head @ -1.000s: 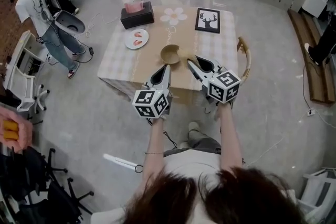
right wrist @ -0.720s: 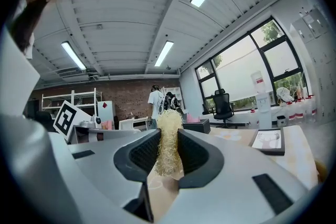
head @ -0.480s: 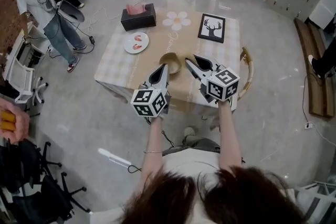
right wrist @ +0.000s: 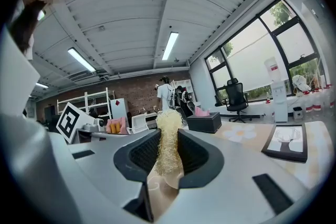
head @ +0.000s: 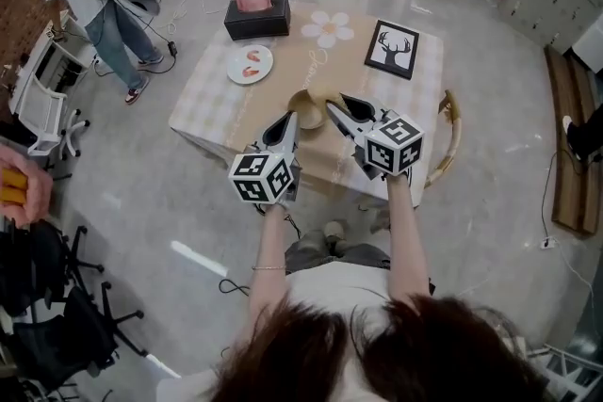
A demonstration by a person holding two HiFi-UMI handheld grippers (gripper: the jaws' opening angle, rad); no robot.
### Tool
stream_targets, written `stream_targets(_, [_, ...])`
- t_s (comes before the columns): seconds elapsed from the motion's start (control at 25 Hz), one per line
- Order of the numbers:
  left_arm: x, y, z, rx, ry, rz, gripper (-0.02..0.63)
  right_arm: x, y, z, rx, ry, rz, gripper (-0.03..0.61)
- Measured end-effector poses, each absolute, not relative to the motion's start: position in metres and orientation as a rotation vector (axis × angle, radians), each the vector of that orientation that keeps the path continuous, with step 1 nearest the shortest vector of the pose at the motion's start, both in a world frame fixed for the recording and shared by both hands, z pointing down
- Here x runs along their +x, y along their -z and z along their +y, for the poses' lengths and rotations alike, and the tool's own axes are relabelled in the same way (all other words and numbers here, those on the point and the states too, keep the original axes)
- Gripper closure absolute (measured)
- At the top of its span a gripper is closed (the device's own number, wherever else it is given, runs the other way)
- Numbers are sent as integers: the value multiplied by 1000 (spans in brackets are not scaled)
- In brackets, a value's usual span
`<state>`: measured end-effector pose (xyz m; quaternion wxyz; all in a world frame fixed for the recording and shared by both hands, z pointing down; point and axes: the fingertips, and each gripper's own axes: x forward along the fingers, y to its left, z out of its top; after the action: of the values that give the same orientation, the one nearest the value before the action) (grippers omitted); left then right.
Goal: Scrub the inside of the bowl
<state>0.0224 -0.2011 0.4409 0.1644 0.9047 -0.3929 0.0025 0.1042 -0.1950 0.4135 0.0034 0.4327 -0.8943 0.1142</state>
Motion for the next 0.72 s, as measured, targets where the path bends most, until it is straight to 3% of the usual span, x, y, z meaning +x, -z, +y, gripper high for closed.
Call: stream_targets(0.72, [-1, -488, -235, 2420, -83, -1037, 603, 85, -443, -236, 1283, -445, -2731, 488])
